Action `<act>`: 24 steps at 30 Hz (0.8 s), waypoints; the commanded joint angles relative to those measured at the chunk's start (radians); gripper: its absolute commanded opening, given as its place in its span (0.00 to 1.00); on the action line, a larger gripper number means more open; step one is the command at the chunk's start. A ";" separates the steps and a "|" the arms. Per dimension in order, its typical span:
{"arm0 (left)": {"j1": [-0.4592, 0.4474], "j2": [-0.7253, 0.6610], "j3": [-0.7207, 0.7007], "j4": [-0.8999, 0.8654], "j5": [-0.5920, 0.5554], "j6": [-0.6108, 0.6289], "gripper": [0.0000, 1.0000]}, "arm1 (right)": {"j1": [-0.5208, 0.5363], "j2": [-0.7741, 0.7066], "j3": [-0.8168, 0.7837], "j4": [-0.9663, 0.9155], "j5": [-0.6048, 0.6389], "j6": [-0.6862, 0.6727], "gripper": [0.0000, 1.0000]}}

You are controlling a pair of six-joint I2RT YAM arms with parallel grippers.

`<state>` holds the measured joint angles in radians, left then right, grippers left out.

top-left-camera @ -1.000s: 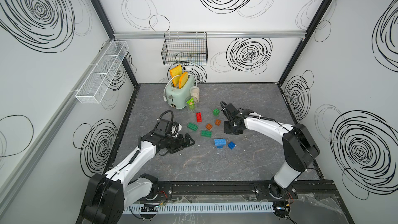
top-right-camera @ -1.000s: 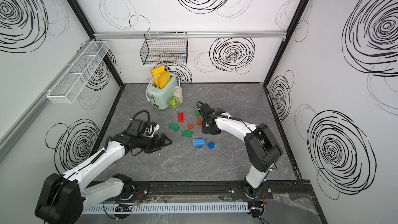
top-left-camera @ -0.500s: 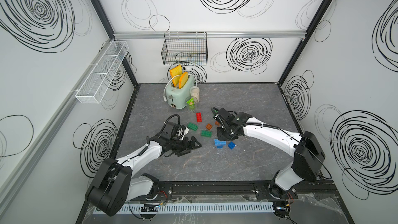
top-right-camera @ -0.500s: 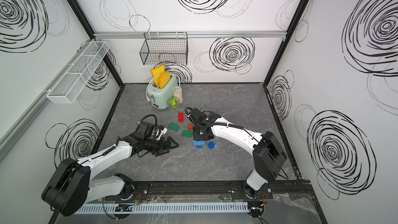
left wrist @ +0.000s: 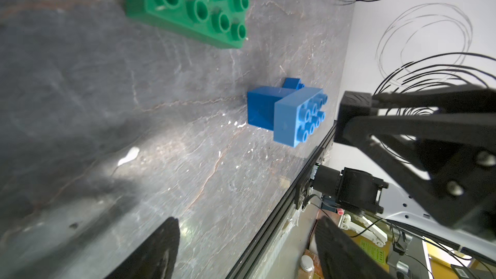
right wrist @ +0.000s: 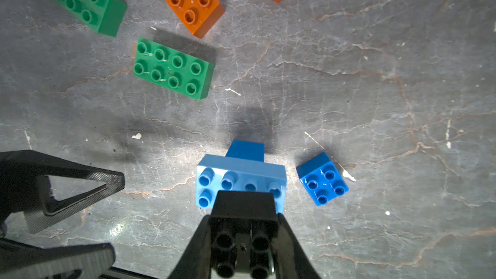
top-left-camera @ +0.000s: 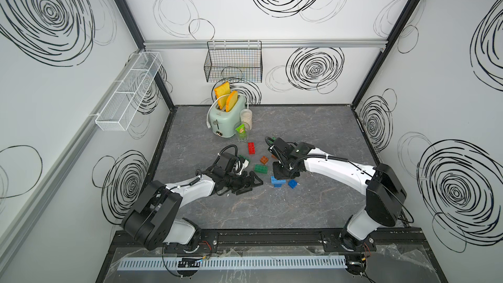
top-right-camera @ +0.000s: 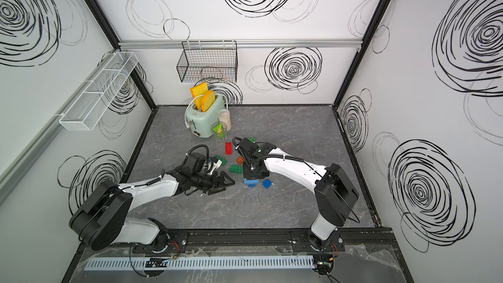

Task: Assemble the letter f with lego
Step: Assemble the lego brick with the lego brick.

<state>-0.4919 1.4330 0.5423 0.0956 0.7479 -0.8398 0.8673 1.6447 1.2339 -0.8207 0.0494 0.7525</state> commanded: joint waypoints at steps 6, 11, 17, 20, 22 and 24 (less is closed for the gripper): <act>-0.036 0.096 0.073 0.162 0.022 -0.079 0.69 | -0.011 0.021 -0.004 -0.014 0.004 -0.013 0.32; -0.057 0.149 0.087 0.199 0.026 -0.098 0.61 | -0.014 0.031 0.001 -0.011 -0.005 -0.016 0.32; -0.073 0.186 0.096 0.240 0.025 -0.113 0.58 | -0.014 0.044 0.002 -0.002 -0.011 -0.015 0.32; -0.074 0.203 0.105 0.246 0.027 -0.114 0.57 | -0.014 0.048 0.001 -0.001 -0.008 -0.012 0.32; -0.076 0.214 0.108 0.252 0.029 -0.114 0.57 | -0.015 0.048 -0.002 0.004 -0.014 -0.010 0.32; -0.077 0.223 0.113 0.254 0.029 -0.114 0.57 | -0.014 0.053 -0.001 0.003 -0.016 -0.010 0.32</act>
<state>-0.5632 1.6409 0.6304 0.2947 0.7624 -0.9409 0.8577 1.6787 1.2312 -0.8085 0.0380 0.7334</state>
